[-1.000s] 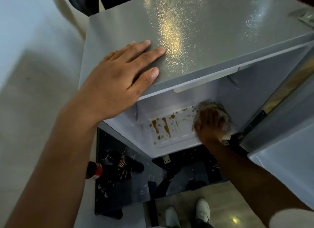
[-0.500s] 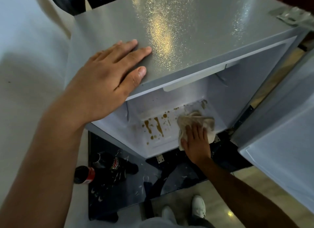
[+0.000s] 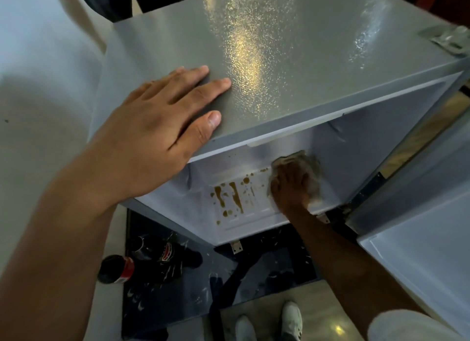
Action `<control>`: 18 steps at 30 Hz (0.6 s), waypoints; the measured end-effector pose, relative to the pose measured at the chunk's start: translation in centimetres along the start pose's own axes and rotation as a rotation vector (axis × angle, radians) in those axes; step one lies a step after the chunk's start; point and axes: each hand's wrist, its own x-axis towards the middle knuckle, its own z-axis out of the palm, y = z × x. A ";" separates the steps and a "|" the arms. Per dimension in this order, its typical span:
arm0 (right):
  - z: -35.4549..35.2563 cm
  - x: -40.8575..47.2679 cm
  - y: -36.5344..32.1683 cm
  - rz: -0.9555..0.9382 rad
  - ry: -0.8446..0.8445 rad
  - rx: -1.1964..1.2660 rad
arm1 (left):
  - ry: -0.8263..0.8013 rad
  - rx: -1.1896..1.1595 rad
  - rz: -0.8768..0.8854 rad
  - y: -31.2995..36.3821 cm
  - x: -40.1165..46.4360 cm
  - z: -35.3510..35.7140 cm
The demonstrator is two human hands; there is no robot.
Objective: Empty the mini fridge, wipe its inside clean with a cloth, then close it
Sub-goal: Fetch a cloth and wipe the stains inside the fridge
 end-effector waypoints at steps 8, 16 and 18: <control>1.7 -10.8 -2.0 -0.292 0.023 -0.017 | 0.023 -0.041 0.033 -0.1 0.2 0.3; 0.0 -5.5 1.4 -0.019 0.060 -0.053 | 0.018 -0.017 0.011 -0.2 0.0 0.1; -0.1 -3.3 1.5 0.001 0.059 -0.053 | 0.012 -0.008 -0.006 -0.1 -0.1 0.0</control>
